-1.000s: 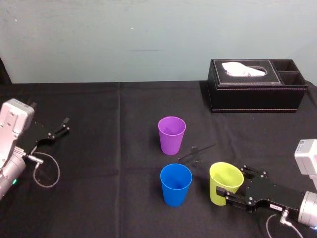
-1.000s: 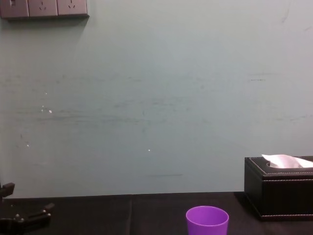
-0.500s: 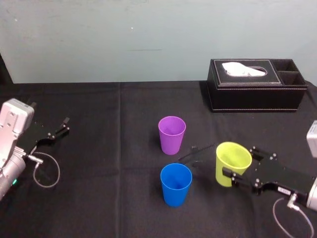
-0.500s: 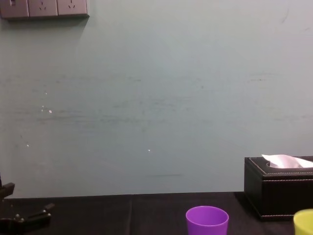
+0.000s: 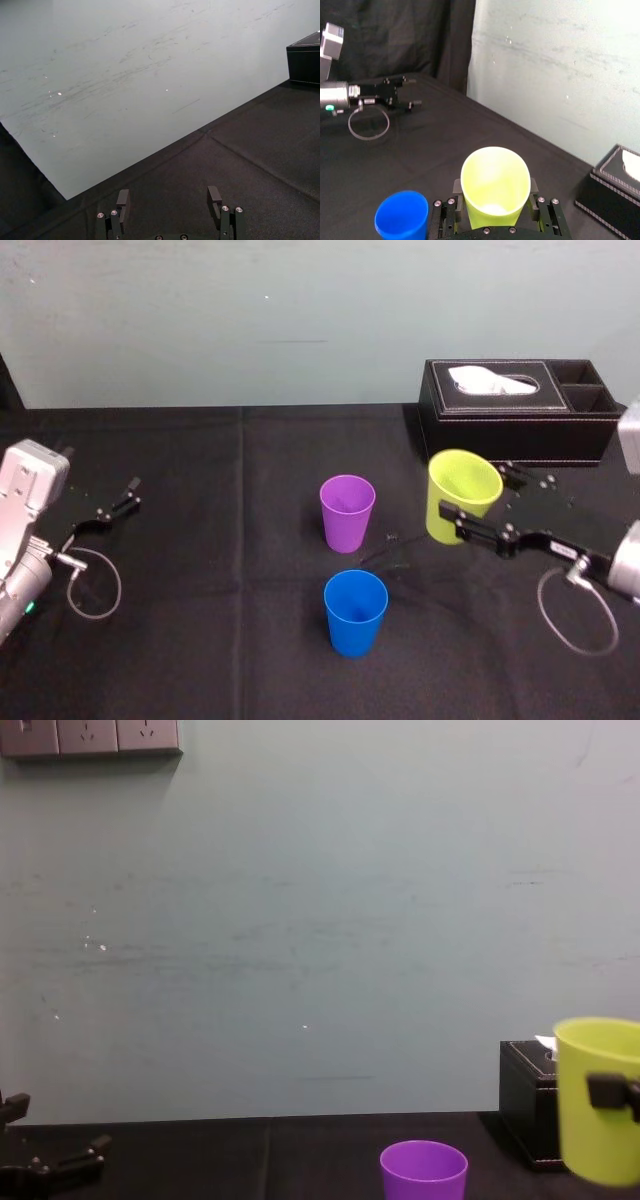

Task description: Stack the three plastic cups sequentially using one hand.

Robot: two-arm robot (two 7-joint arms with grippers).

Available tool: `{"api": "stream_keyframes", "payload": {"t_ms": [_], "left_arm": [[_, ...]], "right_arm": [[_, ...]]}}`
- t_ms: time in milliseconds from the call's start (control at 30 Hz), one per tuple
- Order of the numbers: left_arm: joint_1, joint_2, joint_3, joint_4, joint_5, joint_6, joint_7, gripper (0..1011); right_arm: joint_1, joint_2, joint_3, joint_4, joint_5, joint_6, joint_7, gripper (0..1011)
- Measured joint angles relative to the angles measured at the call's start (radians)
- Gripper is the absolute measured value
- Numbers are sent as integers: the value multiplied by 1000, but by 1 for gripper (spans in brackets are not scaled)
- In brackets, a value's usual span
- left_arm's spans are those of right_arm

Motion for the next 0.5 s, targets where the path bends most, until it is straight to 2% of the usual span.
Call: {"api": "stream_keyframes", "payload": {"t_ms": [267,500], "left_arm": [[0,0,0,0,0,0,0,1010],[0,0,0,0,0,0,0,1010]], "right_arm": [[90,-48,-56,12,-9,50,-17,735],[159,-100,-125,36,-76,67,-53,734]]}}
